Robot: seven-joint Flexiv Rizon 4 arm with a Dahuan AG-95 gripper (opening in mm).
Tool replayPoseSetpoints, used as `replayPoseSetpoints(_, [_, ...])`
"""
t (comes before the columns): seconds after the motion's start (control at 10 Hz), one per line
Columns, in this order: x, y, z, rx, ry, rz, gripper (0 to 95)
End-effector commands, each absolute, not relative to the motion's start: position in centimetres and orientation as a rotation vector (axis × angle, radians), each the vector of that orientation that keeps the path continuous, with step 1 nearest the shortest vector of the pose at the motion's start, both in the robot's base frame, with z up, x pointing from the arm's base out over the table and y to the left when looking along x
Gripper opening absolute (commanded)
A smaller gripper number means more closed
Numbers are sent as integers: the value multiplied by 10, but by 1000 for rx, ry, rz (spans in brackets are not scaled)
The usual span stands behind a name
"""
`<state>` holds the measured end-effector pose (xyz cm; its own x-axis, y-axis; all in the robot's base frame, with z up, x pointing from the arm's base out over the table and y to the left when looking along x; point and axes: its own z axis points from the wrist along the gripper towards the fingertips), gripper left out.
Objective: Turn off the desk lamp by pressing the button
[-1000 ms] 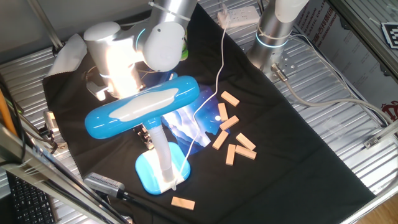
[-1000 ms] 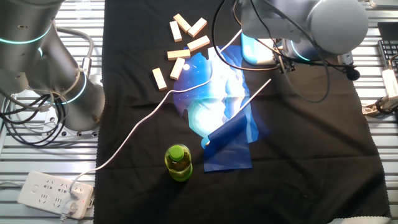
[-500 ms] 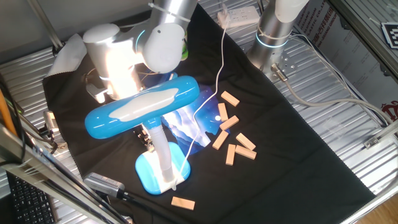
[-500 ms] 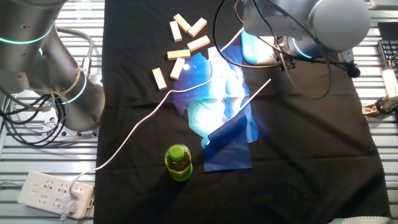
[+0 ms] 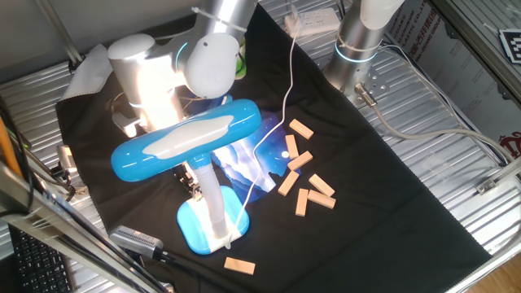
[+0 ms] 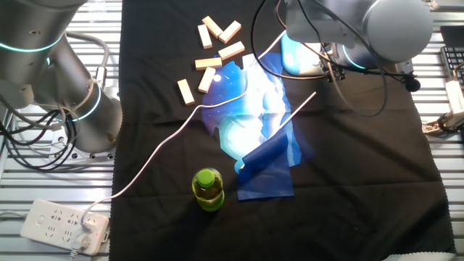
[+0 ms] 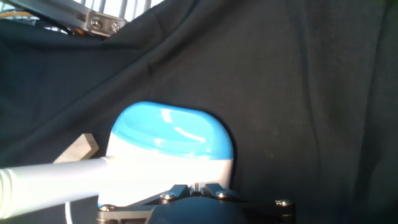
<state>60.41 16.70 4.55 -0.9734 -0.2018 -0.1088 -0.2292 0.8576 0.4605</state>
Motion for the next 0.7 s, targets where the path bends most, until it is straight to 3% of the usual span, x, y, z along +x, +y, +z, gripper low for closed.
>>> replayPoseSetpoints(0.1, [604, 168, 47, -342, 2974, 793, 0])
replayPoseSetpoints(0.7, [605, 172, 49, -327, 2985, 800, 0])
